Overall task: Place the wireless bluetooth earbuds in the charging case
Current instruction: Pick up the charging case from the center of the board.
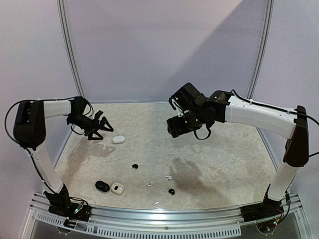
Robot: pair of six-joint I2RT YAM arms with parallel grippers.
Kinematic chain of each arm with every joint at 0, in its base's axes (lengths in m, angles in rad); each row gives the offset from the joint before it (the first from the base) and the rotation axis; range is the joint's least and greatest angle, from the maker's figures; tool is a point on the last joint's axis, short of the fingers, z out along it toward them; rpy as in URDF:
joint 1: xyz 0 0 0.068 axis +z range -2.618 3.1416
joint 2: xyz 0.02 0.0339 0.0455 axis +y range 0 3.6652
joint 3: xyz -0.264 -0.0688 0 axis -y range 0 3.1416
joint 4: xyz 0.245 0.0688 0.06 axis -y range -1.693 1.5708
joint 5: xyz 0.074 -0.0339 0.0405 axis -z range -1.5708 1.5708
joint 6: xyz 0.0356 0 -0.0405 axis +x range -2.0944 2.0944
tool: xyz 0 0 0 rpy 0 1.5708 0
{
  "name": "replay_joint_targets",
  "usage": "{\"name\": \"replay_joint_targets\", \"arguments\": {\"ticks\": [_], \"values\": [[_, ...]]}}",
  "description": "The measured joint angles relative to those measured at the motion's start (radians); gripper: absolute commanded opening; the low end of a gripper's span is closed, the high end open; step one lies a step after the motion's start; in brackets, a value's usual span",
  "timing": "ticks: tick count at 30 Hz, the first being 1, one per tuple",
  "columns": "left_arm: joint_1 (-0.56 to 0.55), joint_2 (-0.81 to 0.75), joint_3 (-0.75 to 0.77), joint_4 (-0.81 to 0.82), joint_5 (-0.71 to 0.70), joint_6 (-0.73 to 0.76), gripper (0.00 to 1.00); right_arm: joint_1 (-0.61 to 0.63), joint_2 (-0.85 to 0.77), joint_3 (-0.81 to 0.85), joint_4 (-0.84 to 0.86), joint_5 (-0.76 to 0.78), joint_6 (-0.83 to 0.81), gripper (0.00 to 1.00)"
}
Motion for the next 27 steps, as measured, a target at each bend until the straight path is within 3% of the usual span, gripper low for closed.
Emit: {"name": "replay_joint_targets", "arguments": {"ticks": [2, 6, 9, 13, 19, 27], "values": [[-0.003, -0.118, -0.002, -0.019, -0.019, 0.076, 0.98, -0.002, -0.009, -0.021, 0.028, -0.013, -0.035, 0.99], [-0.075, -0.385, 0.002, -0.127, -0.075, 0.423, 0.99, -0.004, -0.019, -0.031, 0.060, -0.041, -0.105, 0.99], [-0.282, -0.575, -0.040, -0.279, -0.153, 0.731, 0.99, -0.004, -0.053, -0.076, 0.094, -0.056, -0.140, 0.99], [-0.535, -0.709, -0.204, -0.444, -0.257, 0.975, 0.99, -0.003, -0.167, -0.247, 0.174, -0.065, -0.151, 0.99], [-0.756, -0.663, -0.357, -0.488, -0.421, 1.113, 0.99, -0.004, -0.325, -0.443, 0.232, -0.042, -0.134, 0.99], [-0.776, -0.472, -0.403, -0.264, -0.476, 1.117, 0.97, -0.003, -0.370, -0.451, 0.273, -0.014, -0.070, 0.99]]}}
